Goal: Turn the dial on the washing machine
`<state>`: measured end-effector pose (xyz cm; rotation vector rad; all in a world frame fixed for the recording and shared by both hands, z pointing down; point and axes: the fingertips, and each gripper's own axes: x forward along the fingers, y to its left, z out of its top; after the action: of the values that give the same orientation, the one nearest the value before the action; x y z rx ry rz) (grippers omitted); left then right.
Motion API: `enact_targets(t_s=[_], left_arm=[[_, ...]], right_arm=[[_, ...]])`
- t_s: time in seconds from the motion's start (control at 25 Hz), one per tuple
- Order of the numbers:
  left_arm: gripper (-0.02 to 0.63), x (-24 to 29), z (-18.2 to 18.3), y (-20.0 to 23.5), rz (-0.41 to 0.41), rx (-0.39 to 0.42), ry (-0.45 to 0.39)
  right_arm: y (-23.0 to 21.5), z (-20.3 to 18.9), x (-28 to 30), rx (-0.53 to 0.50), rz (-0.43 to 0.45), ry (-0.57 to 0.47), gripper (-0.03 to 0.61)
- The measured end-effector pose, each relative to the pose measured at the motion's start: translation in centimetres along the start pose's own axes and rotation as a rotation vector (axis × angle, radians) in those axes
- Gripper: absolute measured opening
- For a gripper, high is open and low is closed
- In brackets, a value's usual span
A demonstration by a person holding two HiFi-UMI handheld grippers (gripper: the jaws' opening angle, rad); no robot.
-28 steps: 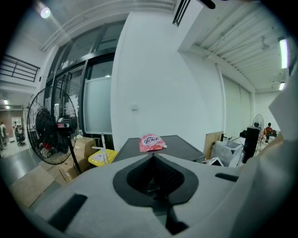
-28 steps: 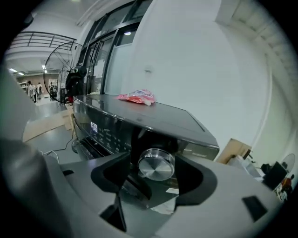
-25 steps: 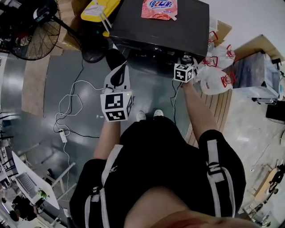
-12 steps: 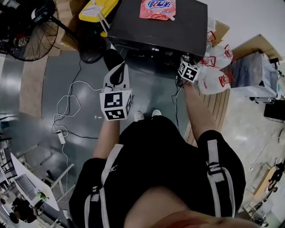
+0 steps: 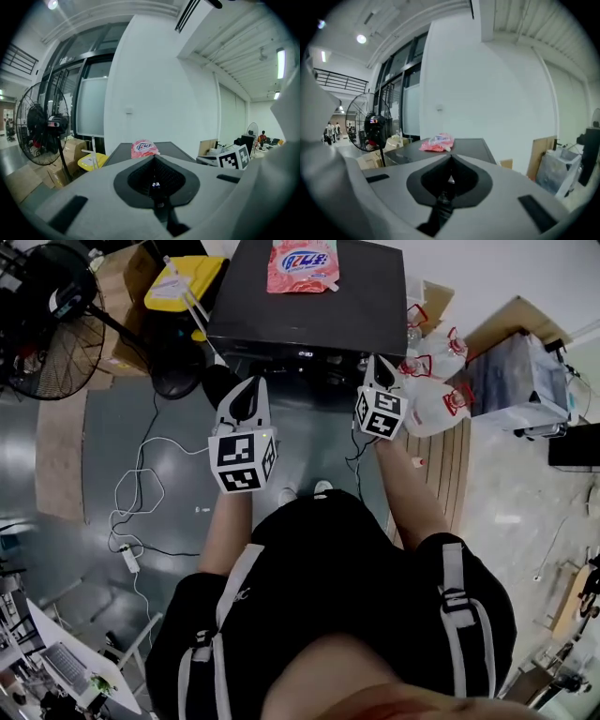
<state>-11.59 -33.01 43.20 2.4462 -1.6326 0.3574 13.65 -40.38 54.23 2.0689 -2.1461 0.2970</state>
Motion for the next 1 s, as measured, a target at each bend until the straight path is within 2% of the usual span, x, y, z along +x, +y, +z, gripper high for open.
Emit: enact_targets(t_s=[0.16, 0.32, 0.76, 1.0], left_arm=[[-0.006, 0.0, 0.9, -1.2, -0.037, 0.004, -0.026], [-0.006, -0.1, 1.4, -2.2, -0.074, 0.006, -0.041], [-0.006, -0.6, 2.0, -3.1, -0.116, 0.009, -0.062], [-0.006, -1.1, 1.9, -2.8, -0.117, 0.007, -0.064]], right_arm=[[1.4, 6.5, -4.2, -0.027, 0.045, -0.149, 0.009], [2.0, 10.0, -7.7, -0.011, 0.075, -0.223, 0.009], [3.2, 11.0, -10.7, -0.08, 0.071, -0.249, 0.009], [4.0, 11.7, -11.4, -0.079, 0.079, -0.269, 0.009]])
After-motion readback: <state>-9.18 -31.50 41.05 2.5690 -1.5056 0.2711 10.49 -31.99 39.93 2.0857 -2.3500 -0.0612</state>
